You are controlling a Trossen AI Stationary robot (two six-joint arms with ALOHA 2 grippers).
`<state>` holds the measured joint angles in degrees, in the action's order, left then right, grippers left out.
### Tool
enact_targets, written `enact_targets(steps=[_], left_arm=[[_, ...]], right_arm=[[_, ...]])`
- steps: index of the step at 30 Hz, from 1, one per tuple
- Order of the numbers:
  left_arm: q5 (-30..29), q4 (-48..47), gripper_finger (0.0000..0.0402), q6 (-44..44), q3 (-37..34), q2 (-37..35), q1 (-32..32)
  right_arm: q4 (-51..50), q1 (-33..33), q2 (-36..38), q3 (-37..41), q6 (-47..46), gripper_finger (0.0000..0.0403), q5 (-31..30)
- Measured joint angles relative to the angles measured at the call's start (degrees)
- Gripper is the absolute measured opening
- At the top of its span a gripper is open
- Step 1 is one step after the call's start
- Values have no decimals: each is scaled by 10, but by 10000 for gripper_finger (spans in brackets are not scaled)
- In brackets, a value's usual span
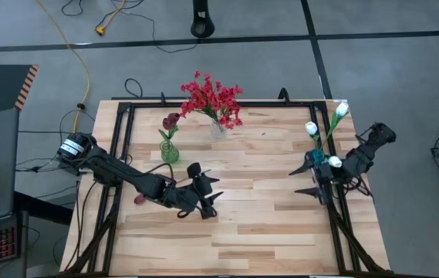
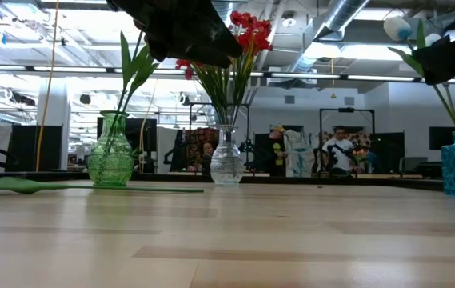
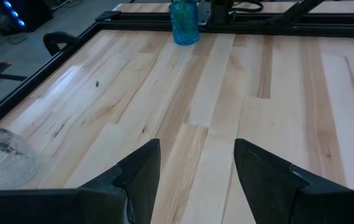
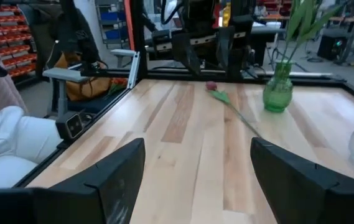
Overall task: Sort flowers into vase by color
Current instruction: Put the dark red tulip into the green vase
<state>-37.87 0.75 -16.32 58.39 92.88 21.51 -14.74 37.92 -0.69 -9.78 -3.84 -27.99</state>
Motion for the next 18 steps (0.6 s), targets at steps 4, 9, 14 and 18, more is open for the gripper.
enact_targets(steps=[4, 9, 14, 18], left_arm=[[0, 0, 194, 0, 0, 0, -4], [0, 0, 194, 0, 0, 0, -4], [1, 0, 194, 2, 0, 0, -4], [1, 0, 194, 8, 0, 0, -4]], right_arm=[[1, -31, 5, 0, 16, 317, 24], [3, -70, 5, 0, 26, 317, 44], [3, -111, 5, 6, 30, 317, 72], [3, -138, 5, 6, 30, 317, 90]])
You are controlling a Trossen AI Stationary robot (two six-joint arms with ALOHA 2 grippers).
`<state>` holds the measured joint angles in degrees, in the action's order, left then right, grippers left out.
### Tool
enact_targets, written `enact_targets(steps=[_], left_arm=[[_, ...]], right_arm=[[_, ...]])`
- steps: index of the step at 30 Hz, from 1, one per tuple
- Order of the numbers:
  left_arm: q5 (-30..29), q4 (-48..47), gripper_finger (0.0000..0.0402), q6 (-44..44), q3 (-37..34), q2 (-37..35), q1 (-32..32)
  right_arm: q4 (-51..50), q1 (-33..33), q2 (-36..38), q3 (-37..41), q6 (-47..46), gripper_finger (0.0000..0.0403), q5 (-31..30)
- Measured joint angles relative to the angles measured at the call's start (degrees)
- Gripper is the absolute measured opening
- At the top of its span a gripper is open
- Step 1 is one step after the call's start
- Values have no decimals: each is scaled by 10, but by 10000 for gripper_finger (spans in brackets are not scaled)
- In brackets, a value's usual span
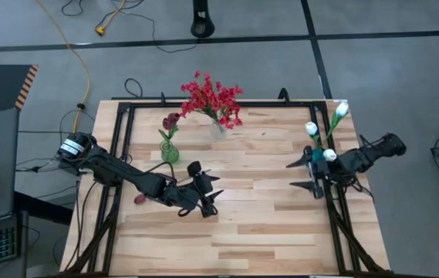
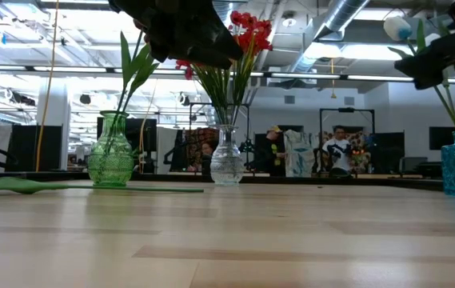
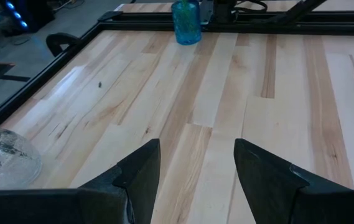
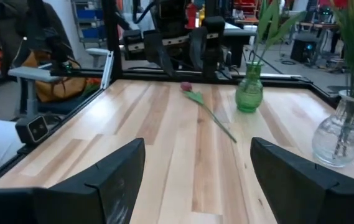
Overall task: Sort flowers into vase by color
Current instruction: Put the dark red tulip into the green vase
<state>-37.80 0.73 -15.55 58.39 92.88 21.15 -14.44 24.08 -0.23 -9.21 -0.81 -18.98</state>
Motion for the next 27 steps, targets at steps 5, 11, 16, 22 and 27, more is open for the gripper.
enact_targets(steps=[5, 11, 16, 22, 27], left_arm=[[0, 0, 194, 0, 0, 0, 0], [0, 0, 194, -6, 0, 0, 0], [18, 0, 194, -6, 0, 0, 0], [21, 0, 194, -7, 0, 0, 0], [32, -11, 194, -5, 0, -3, 1]], right_arm=[[-3, -29, 0, 0, 12, 317, 26], [-37, -53, 0, 0, 7, 317, 40], [-29, -63, 0, 0, 7, 317, 63], [30, -63, -1, 44, 0, 317, 72], [46, -62, -7, 47, -8, 317, 87]])
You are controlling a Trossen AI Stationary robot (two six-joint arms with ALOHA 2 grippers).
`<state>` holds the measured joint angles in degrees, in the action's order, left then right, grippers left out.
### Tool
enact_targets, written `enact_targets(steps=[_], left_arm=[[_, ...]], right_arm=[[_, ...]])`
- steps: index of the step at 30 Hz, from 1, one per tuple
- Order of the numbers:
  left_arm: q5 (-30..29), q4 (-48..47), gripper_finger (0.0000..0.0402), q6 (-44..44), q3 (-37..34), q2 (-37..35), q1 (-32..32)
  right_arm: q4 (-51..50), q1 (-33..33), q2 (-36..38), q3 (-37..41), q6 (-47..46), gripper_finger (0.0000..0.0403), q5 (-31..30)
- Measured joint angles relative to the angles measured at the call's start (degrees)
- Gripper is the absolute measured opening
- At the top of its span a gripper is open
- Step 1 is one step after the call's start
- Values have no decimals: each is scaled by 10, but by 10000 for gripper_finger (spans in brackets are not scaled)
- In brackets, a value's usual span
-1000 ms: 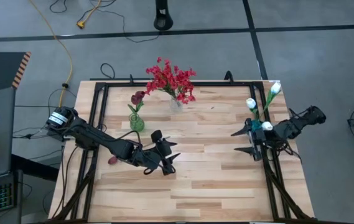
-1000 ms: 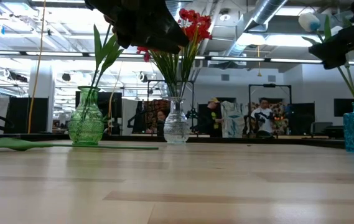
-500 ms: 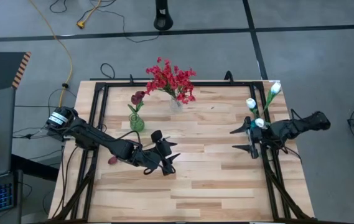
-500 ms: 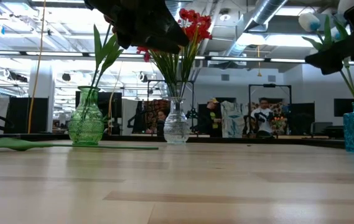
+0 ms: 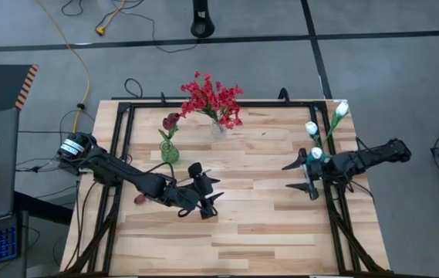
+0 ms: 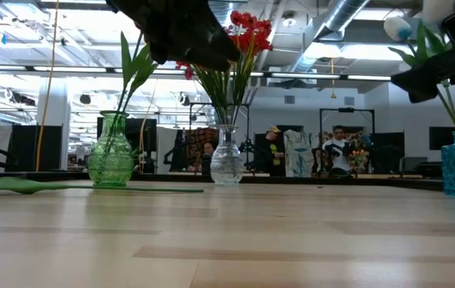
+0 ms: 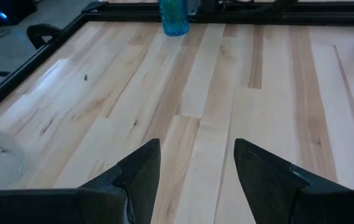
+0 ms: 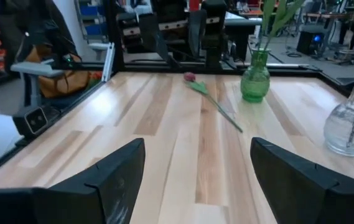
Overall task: Sort flowers into vase by color
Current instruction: Put the dark red tulip into the green vase
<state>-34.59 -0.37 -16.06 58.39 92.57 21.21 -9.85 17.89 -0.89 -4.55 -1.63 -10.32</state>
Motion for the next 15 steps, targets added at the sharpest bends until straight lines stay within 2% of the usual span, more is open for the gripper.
enact_targets(steps=[3, 6, 15], left_arm=[[10, -25, 194, -21, 0, -9, 1], [18, -70, 194, -81, 0, -24, 2], [129, -258, 194, -444, 0, -55, 3]], right_arm=[[-2, 0, 2, 0, 0, 317, 1], [-6, 0, 2, 0, 2, 317, 1], [-13, 0, 2, -1, 2, 317, 0]])
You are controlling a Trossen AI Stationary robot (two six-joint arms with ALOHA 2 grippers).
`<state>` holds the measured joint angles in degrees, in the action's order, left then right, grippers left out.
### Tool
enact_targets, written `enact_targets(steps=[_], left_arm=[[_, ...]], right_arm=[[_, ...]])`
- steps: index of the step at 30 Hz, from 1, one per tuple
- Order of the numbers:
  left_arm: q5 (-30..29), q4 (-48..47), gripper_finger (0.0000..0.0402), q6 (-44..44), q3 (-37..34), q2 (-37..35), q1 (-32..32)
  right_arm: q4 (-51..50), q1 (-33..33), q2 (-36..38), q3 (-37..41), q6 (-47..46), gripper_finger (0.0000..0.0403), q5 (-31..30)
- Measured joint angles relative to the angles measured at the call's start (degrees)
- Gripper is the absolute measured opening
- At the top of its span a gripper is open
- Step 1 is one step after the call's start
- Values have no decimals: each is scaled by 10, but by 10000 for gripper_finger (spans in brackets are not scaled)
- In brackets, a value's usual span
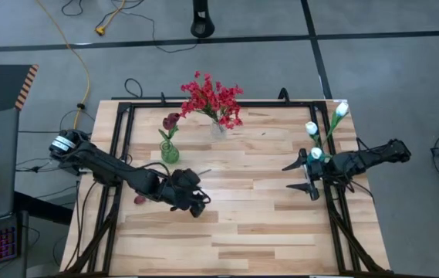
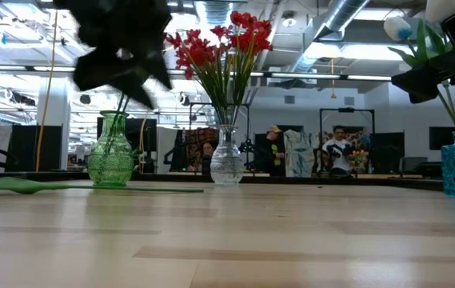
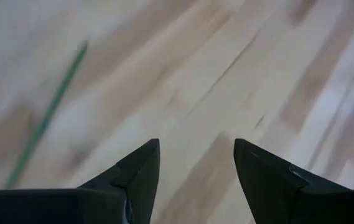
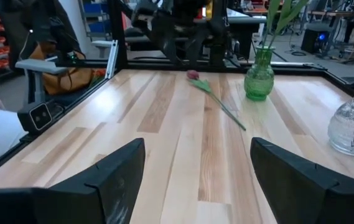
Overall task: Sort flowers into vase by color
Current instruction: Put the dark red tulip into the green vase
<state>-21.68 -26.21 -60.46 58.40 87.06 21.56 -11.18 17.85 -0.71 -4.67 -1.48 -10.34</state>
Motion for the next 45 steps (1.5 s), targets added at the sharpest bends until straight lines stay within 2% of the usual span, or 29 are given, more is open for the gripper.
enact_targets(steps=[4, 10, 15, 21, 32, 38, 45], left_arm=[[58, -81, 194, -105, 0, 2, 0], [80, -217, 194, -262, -2, 2, 0], [94, -234, 194, -404, -30, 2, -2], [142, -233, 194, -524, -71, 2, -3], [108, -236, 194, -746, -91, 3, -19], [102, -233, 194, -805, -91, 3, -30], [40, -229, 194, -858, -91, 3, -31]], right_arm=[[-1, 0, 0, 0, 0, 317, 0], [-2, 0, 0, 0, 0, 317, -1], [-2, 0, 0, 0, 0, 317, -1], [-2, 0, 0, 0, 0, 317, -1], [-2, 0, 0, 1, -1, 317, -2], [-2, 0, 0, 1, 0, 317, -2], [-3, 0, 0, 1, -1, 317, -2]])
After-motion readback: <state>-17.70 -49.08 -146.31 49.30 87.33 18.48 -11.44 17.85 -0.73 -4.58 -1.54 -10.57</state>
